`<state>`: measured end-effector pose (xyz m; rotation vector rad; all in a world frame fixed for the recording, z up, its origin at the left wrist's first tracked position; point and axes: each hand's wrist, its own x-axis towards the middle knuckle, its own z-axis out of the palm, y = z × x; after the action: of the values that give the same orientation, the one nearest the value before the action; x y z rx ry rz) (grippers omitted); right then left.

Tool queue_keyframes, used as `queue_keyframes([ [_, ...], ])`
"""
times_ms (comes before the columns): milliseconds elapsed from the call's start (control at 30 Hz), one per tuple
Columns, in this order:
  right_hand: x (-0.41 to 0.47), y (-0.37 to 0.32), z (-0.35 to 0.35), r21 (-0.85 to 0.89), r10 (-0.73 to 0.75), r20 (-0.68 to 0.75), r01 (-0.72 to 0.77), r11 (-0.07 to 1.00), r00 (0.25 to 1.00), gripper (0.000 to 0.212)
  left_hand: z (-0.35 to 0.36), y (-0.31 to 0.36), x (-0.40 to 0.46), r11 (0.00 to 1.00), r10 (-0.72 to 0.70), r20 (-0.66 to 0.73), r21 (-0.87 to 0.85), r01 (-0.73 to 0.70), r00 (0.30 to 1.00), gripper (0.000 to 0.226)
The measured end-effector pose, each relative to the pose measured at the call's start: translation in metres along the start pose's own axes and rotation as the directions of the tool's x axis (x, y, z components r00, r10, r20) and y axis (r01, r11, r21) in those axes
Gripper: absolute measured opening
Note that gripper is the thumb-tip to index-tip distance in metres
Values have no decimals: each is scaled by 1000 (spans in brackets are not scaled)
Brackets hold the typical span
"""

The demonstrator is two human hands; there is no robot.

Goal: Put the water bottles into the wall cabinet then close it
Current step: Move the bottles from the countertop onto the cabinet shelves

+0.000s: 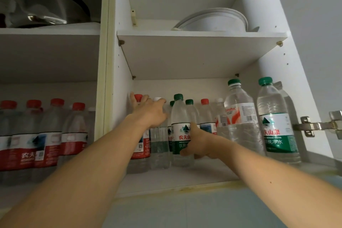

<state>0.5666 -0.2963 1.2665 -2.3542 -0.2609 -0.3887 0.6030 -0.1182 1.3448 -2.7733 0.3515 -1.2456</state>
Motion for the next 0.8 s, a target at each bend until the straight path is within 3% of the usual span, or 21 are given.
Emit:
queue_keyframes([
  [200, 11, 7, 6, 80, -16, 10, 15, 997, 1000, 64, 0, 3, -3, 1000, -18, 8, 13, 18, 1000, 62],
  [433, 13, 8, 9, 43, -34, 30, 32, 999, 999, 72, -3, 3, -8, 999, -19, 26, 31, 18, 999, 61],
  [600, -8, 6, 10, -34, -102, 14, 102, 994, 995, 64, -5, 4, -12, 998, -12, 16, 55, 11, 1000, 62],
  [733, -52, 0, 2, -187, -274, -175, 241, 952, 946, 46, -13, 12, -22, 998, -33, -64, -47, 30, 997, 61],
  [800, -80, 0, -9, -304, -427, -325, 335, 892, 844, 34, -20, 21, -26, 991, -50, -165, -133, 28, 985, 58],
])
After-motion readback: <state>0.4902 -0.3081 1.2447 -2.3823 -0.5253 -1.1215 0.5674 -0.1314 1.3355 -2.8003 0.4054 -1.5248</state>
